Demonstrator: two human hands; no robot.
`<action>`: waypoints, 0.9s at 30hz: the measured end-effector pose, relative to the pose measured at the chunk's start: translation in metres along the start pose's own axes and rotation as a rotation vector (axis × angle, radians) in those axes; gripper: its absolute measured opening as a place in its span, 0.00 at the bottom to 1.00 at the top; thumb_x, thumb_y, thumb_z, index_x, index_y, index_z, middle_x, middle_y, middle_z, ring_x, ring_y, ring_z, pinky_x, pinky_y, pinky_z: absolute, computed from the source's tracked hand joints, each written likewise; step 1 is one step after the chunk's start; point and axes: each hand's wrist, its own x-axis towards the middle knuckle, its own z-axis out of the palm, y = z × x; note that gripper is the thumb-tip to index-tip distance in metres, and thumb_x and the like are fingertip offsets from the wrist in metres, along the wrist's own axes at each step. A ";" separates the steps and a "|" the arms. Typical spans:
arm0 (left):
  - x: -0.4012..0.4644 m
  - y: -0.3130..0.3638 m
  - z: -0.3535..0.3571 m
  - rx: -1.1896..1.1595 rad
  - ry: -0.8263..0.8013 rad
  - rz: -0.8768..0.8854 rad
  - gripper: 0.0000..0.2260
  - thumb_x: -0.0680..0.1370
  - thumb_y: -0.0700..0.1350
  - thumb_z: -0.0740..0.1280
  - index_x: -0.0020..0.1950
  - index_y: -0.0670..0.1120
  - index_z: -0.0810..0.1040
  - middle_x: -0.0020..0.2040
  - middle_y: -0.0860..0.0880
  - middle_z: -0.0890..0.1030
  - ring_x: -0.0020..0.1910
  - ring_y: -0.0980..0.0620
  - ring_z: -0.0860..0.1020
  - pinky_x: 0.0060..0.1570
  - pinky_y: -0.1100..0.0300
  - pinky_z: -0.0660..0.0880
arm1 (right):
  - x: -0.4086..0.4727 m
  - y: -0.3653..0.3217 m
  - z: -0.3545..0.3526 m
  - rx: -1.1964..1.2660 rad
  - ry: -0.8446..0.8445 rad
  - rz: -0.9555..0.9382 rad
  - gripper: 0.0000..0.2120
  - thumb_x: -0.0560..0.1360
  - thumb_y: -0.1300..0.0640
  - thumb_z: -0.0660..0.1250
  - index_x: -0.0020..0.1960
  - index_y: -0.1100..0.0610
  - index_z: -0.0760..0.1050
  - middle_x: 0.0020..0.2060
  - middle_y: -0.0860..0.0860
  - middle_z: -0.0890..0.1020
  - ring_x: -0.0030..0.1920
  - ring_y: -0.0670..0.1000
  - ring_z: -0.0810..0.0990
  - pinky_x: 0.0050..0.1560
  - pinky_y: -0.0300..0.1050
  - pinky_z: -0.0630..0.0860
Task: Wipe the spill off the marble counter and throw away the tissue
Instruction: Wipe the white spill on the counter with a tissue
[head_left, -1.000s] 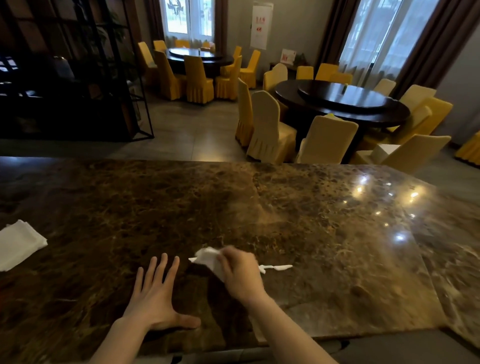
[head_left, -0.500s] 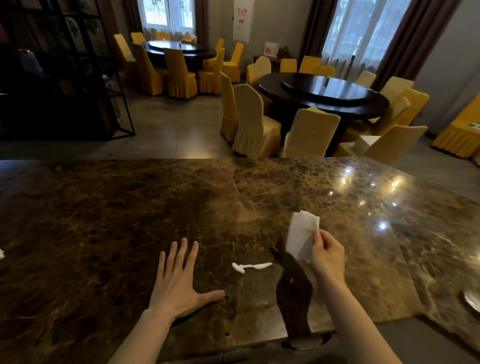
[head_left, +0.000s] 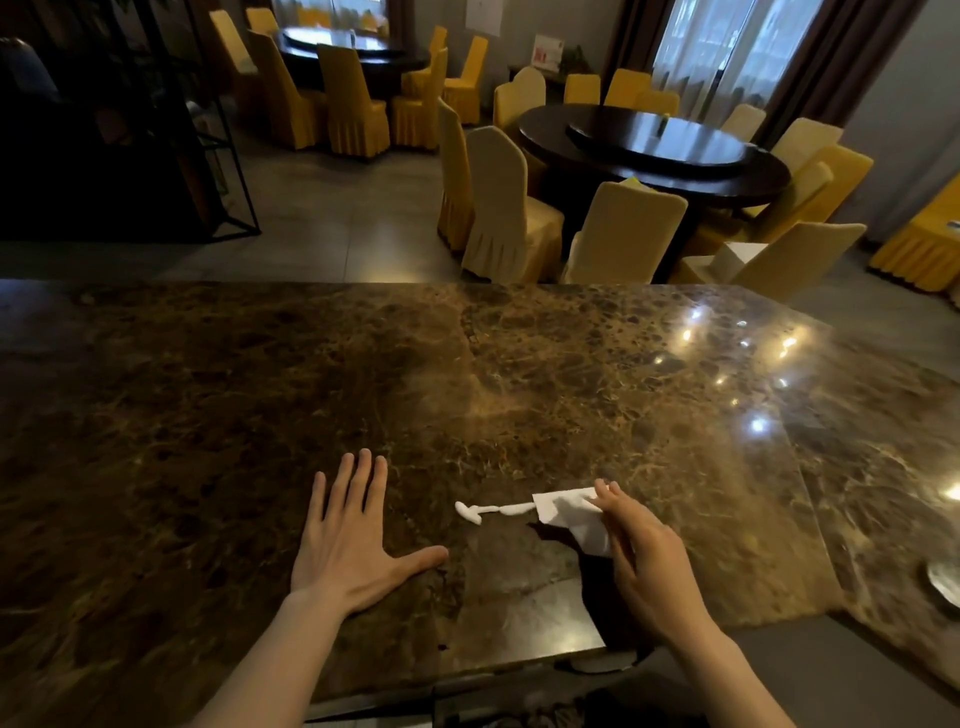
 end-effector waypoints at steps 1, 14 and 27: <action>0.000 -0.001 0.001 -0.001 0.000 0.001 0.64 0.60 0.91 0.36 0.83 0.49 0.29 0.84 0.48 0.30 0.82 0.49 0.27 0.83 0.40 0.33 | -0.003 0.004 -0.001 -0.033 -0.005 -0.011 0.21 0.79 0.65 0.64 0.70 0.51 0.74 0.71 0.45 0.72 0.73 0.46 0.67 0.70 0.58 0.71; 0.001 -0.001 0.005 -0.017 0.020 0.003 0.64 0.61 0.91 0.39 0.84 0.49 0.32 0.85 0.49 0.32 0.83 0.49 0.29 0.84 0.40 0.34 | -0.020 -0.004 0.033 -0.349 -0.258 -0.082 0.30 0.83 0.42 0.51 0.81 0.49 0.45 0.80 0.47 0.48 0.79 0.46 0.38 0.79 0.53 0.46; -0.001 -0.002 0.000 -0.007 -0.022 0.023 0.68 0.57 0.93 0.39 0.83 0.49 0.29 0.84 0.47 0.29 0.82 0.47 0.26 0.83 0.38 0.33 | 0.010 -0.032 0.064 -0.387 -0.323 -0.111 0.27 0.84 0.43 0.44 0.81 0.49 0.43 0.80 0.47 0.42 0.78 0.47 0.33 0.79 0.51 0.40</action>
